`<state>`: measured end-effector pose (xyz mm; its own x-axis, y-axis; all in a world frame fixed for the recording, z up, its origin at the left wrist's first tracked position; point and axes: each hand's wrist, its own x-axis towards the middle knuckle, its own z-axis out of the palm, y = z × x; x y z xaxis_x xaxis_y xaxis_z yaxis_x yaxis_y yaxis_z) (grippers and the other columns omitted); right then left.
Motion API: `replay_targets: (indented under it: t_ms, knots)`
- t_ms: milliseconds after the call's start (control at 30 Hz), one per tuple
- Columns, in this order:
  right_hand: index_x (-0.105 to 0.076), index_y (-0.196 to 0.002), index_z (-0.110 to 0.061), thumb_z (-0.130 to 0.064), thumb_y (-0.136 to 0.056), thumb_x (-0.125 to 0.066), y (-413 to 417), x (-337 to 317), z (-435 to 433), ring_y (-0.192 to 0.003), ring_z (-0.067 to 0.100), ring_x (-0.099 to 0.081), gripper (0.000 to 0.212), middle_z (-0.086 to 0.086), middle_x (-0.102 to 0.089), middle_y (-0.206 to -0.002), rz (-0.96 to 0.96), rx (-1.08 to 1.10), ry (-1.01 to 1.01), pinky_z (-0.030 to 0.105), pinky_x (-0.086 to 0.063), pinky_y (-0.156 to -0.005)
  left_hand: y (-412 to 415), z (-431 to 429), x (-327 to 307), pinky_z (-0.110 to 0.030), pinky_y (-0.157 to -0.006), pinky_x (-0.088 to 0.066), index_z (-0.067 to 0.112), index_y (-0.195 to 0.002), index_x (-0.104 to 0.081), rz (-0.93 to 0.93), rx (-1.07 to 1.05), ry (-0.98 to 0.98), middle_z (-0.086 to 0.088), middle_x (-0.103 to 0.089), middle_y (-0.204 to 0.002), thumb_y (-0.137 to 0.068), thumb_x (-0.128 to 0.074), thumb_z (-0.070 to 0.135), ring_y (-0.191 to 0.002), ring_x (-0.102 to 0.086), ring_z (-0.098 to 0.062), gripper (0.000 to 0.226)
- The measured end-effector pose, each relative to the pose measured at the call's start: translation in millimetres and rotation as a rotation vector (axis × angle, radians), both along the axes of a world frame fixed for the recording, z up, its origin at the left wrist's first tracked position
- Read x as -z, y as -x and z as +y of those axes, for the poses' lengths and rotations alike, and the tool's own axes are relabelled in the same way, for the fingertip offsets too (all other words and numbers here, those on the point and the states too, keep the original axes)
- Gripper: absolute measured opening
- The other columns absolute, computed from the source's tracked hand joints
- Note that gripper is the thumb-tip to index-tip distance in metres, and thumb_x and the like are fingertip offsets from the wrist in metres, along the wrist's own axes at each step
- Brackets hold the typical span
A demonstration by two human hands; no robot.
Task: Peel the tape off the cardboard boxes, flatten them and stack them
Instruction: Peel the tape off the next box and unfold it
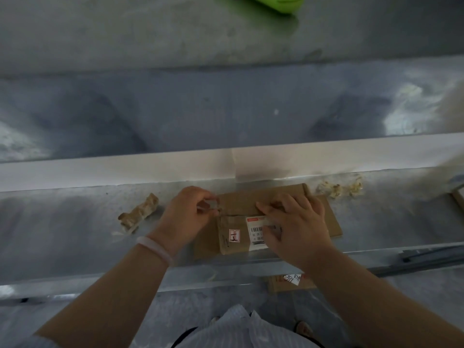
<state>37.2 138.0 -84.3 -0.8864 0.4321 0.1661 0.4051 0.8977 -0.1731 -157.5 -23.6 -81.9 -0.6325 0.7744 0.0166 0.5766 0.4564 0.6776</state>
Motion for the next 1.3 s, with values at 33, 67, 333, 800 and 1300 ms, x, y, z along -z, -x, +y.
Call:
replay_targets:
  t_ms: [33,67,333,800,1300]
  knots:
    - [-0.067,-0.118,-0.036,-0.055,-0.077,-0.049,0,0,0,-0.103,0.021,-0.056,0.048,-0.009,-0.059,-0.108,-0.008,-0.002,-0.020,0.057,-0.029,-0.107,-1,0,3,-0.007,-0.074,-0.041,0.021,-0.104,-0.069,-0.042,-0.029,0.012,0.013,-0.062,-0.093,-0.077,-0.077,0.018,-0.081,-0.059,0.003,0.028]
    - [-0.068,-0.118,-0.035,-0.054,-0.077,-0.049,1,1,0,-0.104,0.020,-0.056,0.048,-0.008,-0.059,-0.108,-0.011,-0.007,-0.036,0.057,-0.026,-0.110,-3,0,5,-0.003,-0.073,-0.040,0.020,-0.105,-0.069,-0.067,-0.051,0.025,0.014,-0.064,-0.089,-0.077,-0.076,0.019,-0.079,-0.059,0.006,0.029]
    - [-0.066,-0.122,-0.011,-0.034,-0.083,-0.046,7,18,-6,-0.128,0.021,-0.049,0.050,0.000,-0.060,-0.127,0.104,-0.099,0.128,0.046,-0.047,-0.102,-13,6,0,-0.013,-0.057,-0.036,0.024,-0.078,-0.059,-0.031,-0.087,0.079,0.016,-0.055,-0.067,-0.083,-0.067,0.014,-0.061,-0.050,0.002,0.014]
    - [-0.066,-0.123,-0.012,-0.033,-0.084,-0.048,6,22,-3,-0.128,0.021,-0.051,0.048,0.000,-0.062,-0.128,0.130,-0.132,0.126,0.045,-0.047,-0.102,10,15,1,-0.033,-0.069,-0.056,0.022,-0.080,-0.057,-0.174,-0.320,-0.231,0.000,-0.065,-0.085,-0.087,-0.060,0.008,-0.076,-0.067,-0.016,0.016]
    - [-0.067,-0.121,-0.009,-0.033,-0.084,-0.049,6,23,-2,-0.126,0.023,-0.053,0.047,0.003,-0.063,-0.126,0.169,-0.153,0.097,0.048,-0.049,-0.099,6,12,9,-0.004,-0.078,-0.038,0.021,-0.111,-0.067,0.025,-0.038,-0.075,0.009,-0.060,-0.100,-0.082,-0.071,0.021,-0.086,-0.059,0.000,0.029]
